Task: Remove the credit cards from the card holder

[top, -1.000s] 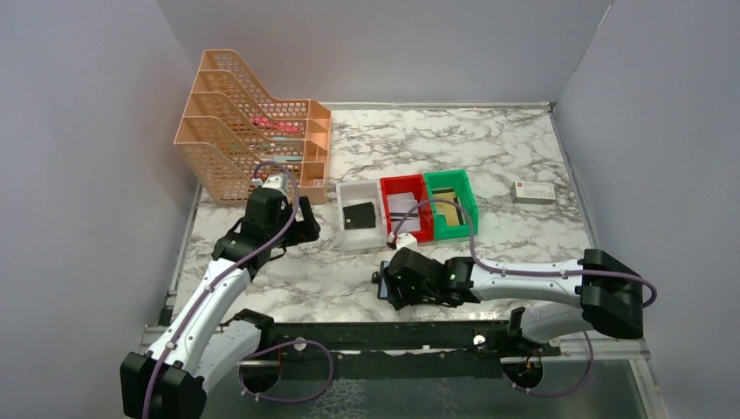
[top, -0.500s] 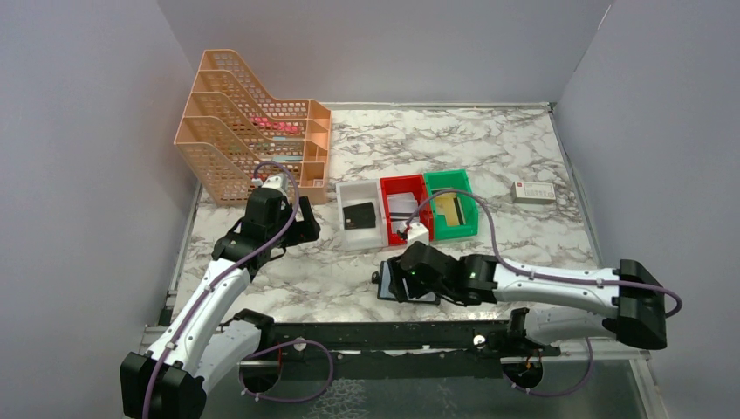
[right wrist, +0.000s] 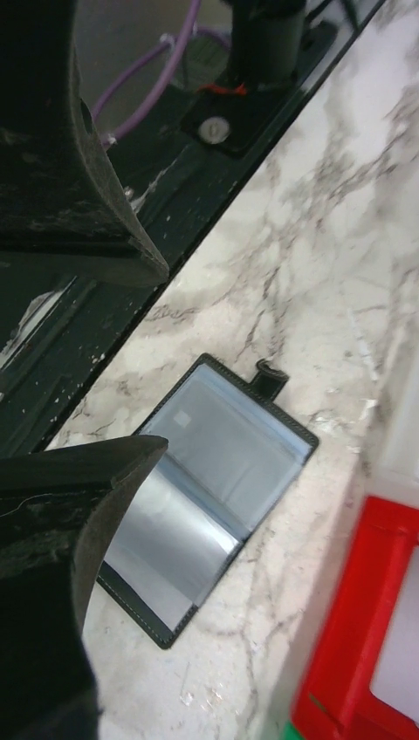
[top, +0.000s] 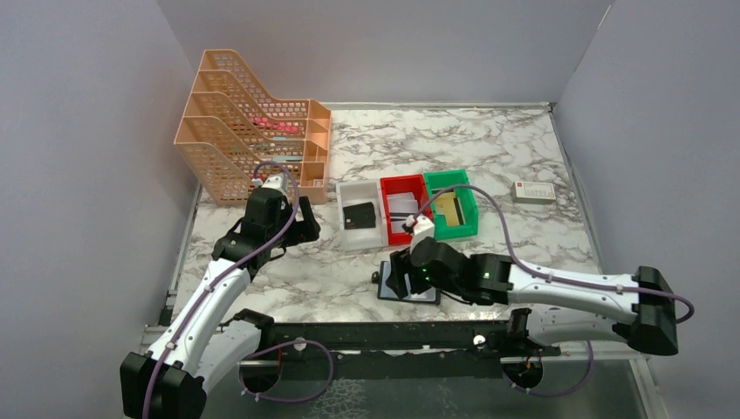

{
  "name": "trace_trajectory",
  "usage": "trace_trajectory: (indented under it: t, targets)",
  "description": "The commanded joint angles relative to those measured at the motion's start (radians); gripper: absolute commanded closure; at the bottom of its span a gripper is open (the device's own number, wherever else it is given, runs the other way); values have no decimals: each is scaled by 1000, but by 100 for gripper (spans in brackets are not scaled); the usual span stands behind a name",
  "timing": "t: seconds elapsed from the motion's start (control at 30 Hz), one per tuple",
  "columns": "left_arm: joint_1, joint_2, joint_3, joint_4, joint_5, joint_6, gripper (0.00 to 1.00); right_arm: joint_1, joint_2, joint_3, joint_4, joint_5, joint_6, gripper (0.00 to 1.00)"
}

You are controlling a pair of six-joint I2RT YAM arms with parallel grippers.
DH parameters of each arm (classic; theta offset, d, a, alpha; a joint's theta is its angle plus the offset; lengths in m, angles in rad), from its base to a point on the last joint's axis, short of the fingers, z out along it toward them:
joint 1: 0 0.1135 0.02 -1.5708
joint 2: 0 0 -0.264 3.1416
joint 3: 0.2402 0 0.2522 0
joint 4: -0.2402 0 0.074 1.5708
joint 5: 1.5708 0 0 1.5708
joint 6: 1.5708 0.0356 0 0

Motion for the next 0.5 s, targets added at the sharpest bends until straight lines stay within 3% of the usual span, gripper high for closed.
trace_trajectory:
  t: [0.0, 0.23, 0.47]
  targets:
    - [4, -3, -8, 19, 11, 7, 8, 6, 154, 3, 43, -99, -10, 32]
    - [4, -3, -8, 19, 10, 8, 8, 22, 341, 21, 31, -19, 35, 32]
    - [4, -5, -8, 19, 14, 7, 8, 23, 394, 63, 1, 84, 67, 26]
